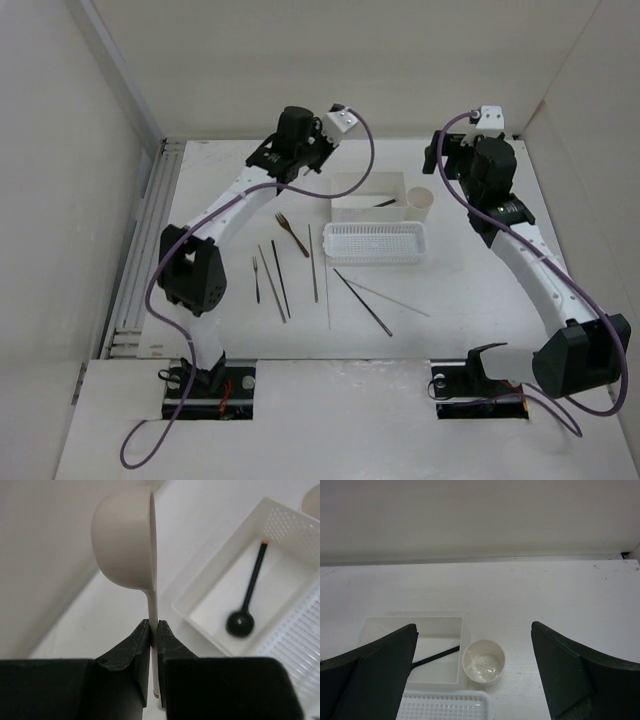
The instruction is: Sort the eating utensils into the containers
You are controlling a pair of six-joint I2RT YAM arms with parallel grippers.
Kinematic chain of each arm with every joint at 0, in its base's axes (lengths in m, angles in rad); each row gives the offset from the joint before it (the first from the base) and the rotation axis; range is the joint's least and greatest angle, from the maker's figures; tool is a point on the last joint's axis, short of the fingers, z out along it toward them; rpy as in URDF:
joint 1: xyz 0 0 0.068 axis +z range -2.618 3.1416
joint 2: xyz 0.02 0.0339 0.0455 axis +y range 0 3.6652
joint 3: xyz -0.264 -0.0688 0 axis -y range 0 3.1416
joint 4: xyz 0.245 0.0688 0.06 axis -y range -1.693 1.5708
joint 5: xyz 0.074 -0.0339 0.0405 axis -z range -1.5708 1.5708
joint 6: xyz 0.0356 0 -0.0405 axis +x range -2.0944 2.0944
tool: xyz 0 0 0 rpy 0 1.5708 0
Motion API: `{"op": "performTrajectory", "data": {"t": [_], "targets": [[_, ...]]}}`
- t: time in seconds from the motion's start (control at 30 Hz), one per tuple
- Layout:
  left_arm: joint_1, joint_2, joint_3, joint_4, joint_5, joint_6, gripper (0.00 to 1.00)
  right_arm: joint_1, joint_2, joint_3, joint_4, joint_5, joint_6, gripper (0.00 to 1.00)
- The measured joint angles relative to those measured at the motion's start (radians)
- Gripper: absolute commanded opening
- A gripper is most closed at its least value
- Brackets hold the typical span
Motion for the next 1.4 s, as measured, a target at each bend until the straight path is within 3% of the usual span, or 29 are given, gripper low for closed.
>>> {"op": "performTrajectory", "data": {"t": [0.2, 0.33, 0.53, 0.63, 0.77, 0.87, 0.97, 1.07, 1.2, 1.27, 1.4], "targets": [[-0.050, 0.167, 0.057, 0.190, 0.065, 0.243, 0.00, -0.048, -0.002, 0.000, 0.024, -0.013, -0.011, 1.00], [-0.105, 0.216, 0.056, 0.242, 0.088, 0.325, 0.00, -0.081, -0.010, -0.008, 0.026, -0.009, -0.011, 1.00], [-0.160, 0.232, 0.049, 0.280, 0.128, 0.357, 0.15, -0.111, -0.025, -0.019, 0.027, -0.006, -0.024, 1.00], [-0.164, 0.239, 0.039, 0.305, 0.121, 0.340, 0.23, -0.117, -0.025, -0.019, 0.027, -0.006, -0.037, 1.00], [-0.163, 0.250, 0.014, 0.334, 0.085, 0.315, 0.46, -0.121, -0.036, -0.019, 0.028, -0.008, -0.056, 1.00], [-0.161, 0.251, -0.015, 0.345, 0.068, 0.290, 0.46, -0.122, -0.048, -0.019, 0.029, -0.028, -0.074, 1.00], [-0.161, 0.252, -0.025, 0.354, 0.060, 0.268, 0.58, -0.122, -0.058, -0.019, 0.029, -0.056, -0.096, 1.00], [-0.161, 0.252, -0.026, 0.373, 0.042, 0.238, 0.61, -0.122, -0.069, -0.019, 0.029, -0.094, -0.119, 1.00], [-0.157, 0.252, 0.000, 0.373, -0.036, 0.153, 0.65, -0.122, -0.087, -0.019, 0.006, -0.238, -0.207, 1.00], [-0.145, 0.249, 0.039, 0.365, -0.092, 0.084, 0.67, -0.108, -0.087, -0.008, -0.058, -0.329, -0.266, 1.00], [-0.083, 0.179, 0.072, 0.306, -0.265, -0.104, 0.67, -0.005, -0.019, 0.064, -0.270, -0.406, -0.383, 0.90]]}}
